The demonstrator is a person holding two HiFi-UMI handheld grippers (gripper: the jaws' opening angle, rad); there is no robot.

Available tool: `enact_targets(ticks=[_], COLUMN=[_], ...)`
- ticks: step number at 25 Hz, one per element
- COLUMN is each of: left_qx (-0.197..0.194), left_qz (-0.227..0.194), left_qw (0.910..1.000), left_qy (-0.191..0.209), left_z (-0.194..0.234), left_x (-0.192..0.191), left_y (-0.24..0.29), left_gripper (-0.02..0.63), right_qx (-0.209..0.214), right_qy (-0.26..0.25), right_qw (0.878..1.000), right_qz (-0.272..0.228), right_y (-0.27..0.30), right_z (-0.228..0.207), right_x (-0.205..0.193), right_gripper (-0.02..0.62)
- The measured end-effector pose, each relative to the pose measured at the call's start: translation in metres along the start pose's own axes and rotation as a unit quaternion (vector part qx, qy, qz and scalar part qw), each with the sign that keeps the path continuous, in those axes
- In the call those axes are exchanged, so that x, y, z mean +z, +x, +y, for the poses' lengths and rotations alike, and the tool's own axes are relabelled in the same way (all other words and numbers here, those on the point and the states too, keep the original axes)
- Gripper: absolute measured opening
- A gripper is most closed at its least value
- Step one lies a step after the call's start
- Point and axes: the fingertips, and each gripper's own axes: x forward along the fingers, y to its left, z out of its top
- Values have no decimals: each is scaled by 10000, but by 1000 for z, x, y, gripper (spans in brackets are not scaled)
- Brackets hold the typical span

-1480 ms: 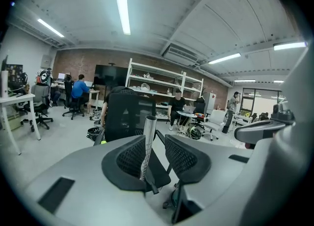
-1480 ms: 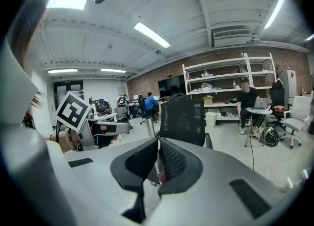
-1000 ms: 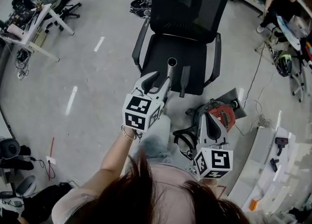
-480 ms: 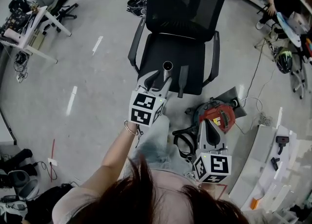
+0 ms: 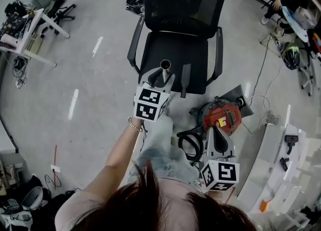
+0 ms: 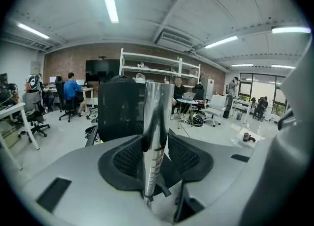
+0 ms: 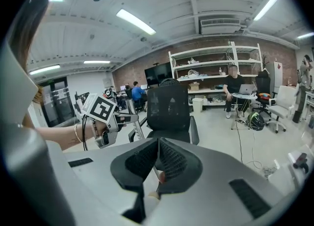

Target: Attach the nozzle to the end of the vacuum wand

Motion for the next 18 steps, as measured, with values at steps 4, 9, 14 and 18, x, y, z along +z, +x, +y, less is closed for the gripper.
enact_targets(ticks=[4,9,14,18], left_qx=[6,117,80,-136], left_qz=[-7,35,-72,-79], left_qw=[10000,9995,9991,9986], left_qy=[39,305,409,503], left_z=[4,10,16,14], left_x=[-1,-3,-4,-3], left_y=[8,17,12,13], left_gripper=[153,153,155,155], right_qx=[-54,-36,-118,-260], right_qy=[31,28,-31,25], right_qw=[10000,10000,9999,9996], right_qz=[41,26,-56,-100], right_y=[-4,-10,-10,2], right_z=[-4,-2,1,3], right_x=[-6,-9,-3,7], right_gripper=[26,26,26,26])
